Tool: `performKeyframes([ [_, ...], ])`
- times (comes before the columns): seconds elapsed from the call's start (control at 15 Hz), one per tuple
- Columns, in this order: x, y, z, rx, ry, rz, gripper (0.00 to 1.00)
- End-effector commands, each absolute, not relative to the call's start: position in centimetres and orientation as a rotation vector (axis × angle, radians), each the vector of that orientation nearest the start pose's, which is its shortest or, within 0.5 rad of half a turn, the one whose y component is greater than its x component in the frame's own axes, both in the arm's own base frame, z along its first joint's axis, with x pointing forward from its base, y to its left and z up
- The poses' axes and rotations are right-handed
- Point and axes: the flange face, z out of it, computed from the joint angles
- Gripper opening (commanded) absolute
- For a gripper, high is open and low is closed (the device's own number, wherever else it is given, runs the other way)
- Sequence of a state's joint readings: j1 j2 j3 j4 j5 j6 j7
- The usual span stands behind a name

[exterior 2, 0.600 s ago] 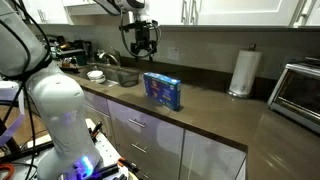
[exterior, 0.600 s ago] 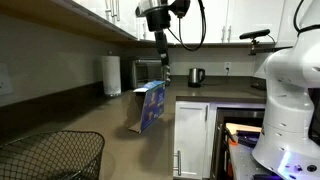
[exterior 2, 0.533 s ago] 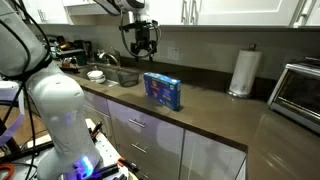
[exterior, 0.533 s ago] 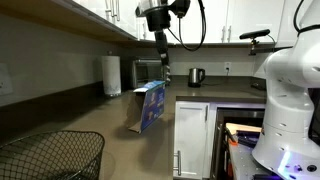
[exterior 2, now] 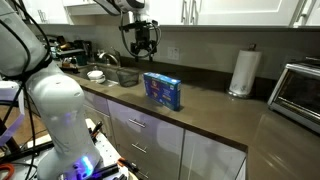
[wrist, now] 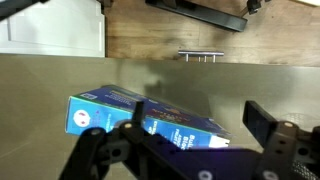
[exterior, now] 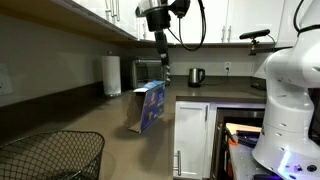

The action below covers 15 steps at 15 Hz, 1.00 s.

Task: Pour the contents from the box into the black basket

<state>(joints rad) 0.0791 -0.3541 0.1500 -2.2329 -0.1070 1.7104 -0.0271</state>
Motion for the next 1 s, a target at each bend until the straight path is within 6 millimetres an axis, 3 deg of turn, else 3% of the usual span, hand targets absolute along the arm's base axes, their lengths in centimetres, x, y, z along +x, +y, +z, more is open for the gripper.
performKeyframes([
  [0.0, 41.8, 9.2, 50.0, -3.274, -0.439, 0.262, 1.00],
  [0.13, 41.8, 9.2, 50.0, -3.274, -0.439, 0.262, 1.00],
  [0.47, 42.4, 6.1, 50.3, -3.225, -0.637, 0.305, 1.00],
  [0.53, 42.8, 5.2, 50.8, -3.233, -0.527, 0.283, 1.00],
  [0.6, 42.3, 6.5, 50.1, -3.234, -0.535, 0.276, 1.00],
  [0.73, 42.5, 5.3, 50.3, -3.230, -0.497, 0.272, 1.00],
  [0.93, 42.6, 5.2, 50.1, -3.234, -0.530, 0.277, 1.00],
])
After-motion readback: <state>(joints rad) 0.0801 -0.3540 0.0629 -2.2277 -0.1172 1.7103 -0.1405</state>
